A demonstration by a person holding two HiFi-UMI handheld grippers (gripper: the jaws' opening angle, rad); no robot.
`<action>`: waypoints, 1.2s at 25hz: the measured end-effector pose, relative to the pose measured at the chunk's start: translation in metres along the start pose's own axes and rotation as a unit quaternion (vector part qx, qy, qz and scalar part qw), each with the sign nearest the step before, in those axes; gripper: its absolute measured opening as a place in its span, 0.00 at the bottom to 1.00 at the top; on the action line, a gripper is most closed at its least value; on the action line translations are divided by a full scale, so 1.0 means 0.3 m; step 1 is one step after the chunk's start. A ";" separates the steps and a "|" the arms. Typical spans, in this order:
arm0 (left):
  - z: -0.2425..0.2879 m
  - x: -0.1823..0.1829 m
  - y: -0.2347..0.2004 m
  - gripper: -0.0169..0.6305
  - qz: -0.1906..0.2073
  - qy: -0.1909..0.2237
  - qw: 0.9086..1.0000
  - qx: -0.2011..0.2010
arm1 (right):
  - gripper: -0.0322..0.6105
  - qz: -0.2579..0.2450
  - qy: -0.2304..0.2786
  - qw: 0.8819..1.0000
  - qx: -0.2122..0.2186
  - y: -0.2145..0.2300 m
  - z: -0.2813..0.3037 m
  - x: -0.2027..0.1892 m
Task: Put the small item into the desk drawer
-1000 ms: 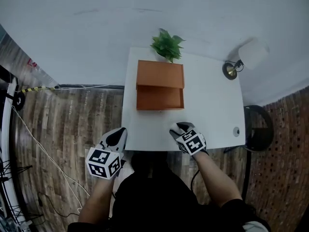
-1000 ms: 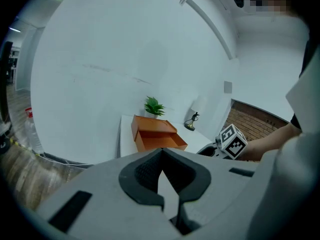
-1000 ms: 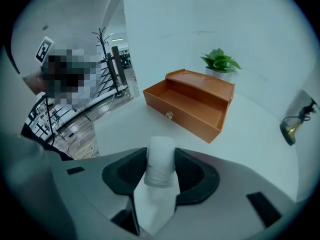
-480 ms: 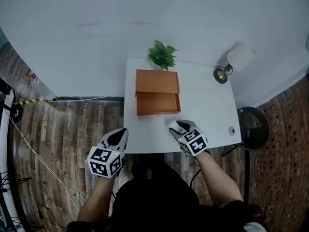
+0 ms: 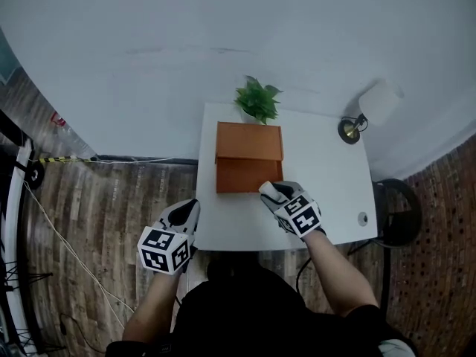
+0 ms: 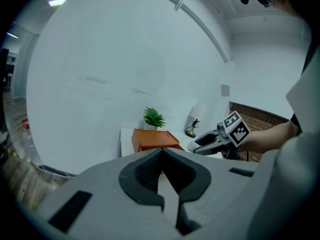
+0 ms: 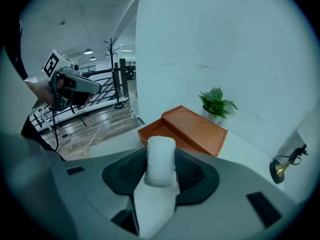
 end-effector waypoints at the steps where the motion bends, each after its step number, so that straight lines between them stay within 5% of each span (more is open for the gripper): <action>1: 0.017 0.008 -0.001 0.03 -0.001 0.001 1.000 0.003 | 0.32 -0.004 0.003 1.000 0.004 0.014 0.008 0.015; 16: 0.230 0.101 -0.004 0.03 -0.017 -0.006 0.999 0.032 | 0.32 -0.033 -0.007 0.997 0.070 0.189 0.180 0.112; 30: 0.298 0.069 -0.065 0.03 -0.043 -0.032 0.997 0.056 | 0.32 -0.069 -0.044 0.989 0.124 0.185 0.353 0.131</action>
Point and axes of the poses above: the fingertips, and each gripper's own axes: z forward along the fingers, y to its right, x out of its top, the point moved 9 cm from there along -z, backward along the fingers, and after that the axes turned 7 degrees about x, right-handed, at the moved point
